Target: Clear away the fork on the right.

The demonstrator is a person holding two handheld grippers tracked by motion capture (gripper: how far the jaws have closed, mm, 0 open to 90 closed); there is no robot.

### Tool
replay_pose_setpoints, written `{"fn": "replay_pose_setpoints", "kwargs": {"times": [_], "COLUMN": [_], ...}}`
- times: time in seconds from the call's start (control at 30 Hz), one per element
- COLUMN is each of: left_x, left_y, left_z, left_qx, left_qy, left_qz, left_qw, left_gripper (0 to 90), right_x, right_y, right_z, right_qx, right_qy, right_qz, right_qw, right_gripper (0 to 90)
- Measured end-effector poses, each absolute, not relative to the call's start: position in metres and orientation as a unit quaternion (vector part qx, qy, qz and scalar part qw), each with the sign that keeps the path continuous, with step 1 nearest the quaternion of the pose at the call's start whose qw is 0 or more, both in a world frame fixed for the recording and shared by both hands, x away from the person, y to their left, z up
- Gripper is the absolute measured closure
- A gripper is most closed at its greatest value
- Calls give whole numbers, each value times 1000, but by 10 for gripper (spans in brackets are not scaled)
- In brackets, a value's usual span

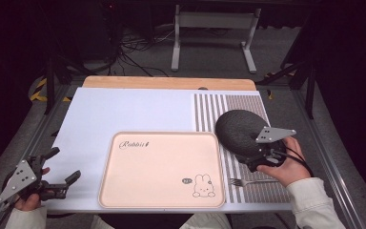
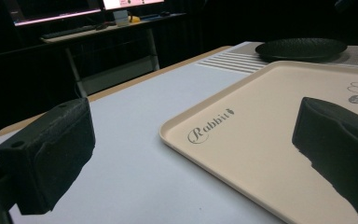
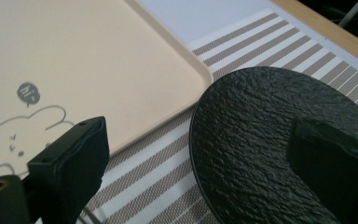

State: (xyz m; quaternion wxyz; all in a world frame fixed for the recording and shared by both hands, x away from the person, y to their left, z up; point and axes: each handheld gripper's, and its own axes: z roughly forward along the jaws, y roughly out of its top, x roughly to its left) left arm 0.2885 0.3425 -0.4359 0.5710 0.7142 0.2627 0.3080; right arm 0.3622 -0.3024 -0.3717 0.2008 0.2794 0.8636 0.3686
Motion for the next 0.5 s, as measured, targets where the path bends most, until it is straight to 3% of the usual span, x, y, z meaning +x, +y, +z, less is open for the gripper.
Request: {"fn": "replay_pose_setpoints", "kwargs": {"times": [0.5], "left_x": [288], "left_y": [342], "left_z": [-436], "left_qx": [715], "left_qy": [262], "left_qz": [308], "left_qw": [570], "left_gripper": [0], "right_x": [362], "right_y": [-303], "right_z": [-360], "right_qx": [229], "right_qy": [926], "right_qz": [240], "right_qw": [177], "right_gripper": [88]}}
